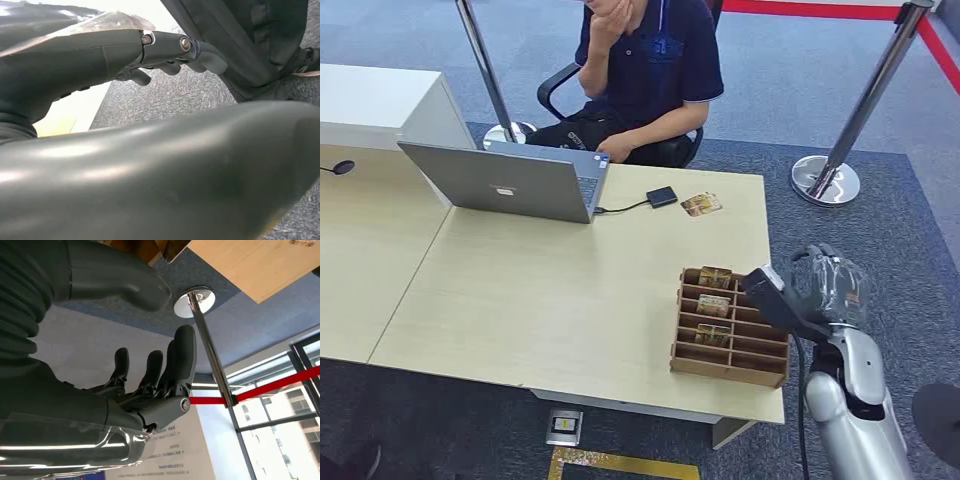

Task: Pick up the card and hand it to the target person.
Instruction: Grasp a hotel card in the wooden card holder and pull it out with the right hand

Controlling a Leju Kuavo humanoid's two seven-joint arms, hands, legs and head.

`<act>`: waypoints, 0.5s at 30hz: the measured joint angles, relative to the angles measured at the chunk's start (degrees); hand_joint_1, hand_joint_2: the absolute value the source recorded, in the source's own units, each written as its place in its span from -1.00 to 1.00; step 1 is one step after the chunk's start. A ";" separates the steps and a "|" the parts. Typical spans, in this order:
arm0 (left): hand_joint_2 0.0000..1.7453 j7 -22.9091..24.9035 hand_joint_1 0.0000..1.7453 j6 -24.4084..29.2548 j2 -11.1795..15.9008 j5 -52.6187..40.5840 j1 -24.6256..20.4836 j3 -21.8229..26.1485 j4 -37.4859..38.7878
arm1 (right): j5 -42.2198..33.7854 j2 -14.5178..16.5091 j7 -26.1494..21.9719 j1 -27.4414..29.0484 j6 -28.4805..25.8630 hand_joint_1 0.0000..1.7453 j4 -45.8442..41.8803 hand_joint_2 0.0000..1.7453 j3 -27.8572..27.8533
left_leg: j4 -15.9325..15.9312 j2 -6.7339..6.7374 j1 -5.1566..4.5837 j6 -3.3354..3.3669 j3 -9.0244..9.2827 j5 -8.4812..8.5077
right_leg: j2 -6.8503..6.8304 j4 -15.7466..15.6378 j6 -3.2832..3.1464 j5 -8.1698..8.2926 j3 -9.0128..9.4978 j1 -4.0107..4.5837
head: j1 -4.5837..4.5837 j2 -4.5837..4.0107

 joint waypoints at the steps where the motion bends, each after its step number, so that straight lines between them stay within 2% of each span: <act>1: -1.00 0.00 -1.00 0.00 0.01 0.01 0.00 0.00 0.01 | 0.00 0.00 -0.01 -0.13 0.00 0.09 0.26 1.00 0.04 | 0.00 0.00 0.00 0.00 0.00 0.00 | 0.00 0.00 0.00 0.00 0.00 0.00 | -0.01 0.00; 5: -1.00 0.00 -1.00 0.01 0.05 0.14 -0.01 0.01 0.05 | 0.00 0.02 -0.47 -1.32 -0.23 -0.03 2.46 1.00 0.68 | 0.00 0.00 0.00 0.00 -0.01 0.00 | 0.00 0.00 0.00 0.00 0.00 0.00 | -0.01 0.00; 15: -1.00 -0.13 -1.00 0.02 0.13 0.87 0.00 0.02 0.15 | -0.29 1.24 -1.64 -5.16 -0.52 -0.01 8.78 1.00 3.17 | 0.00 0.00 0.00 0.00 -0.01 0.00 | 0.00 0.01 0.00 0.01 -0.01 0.00 | -0.01 0.00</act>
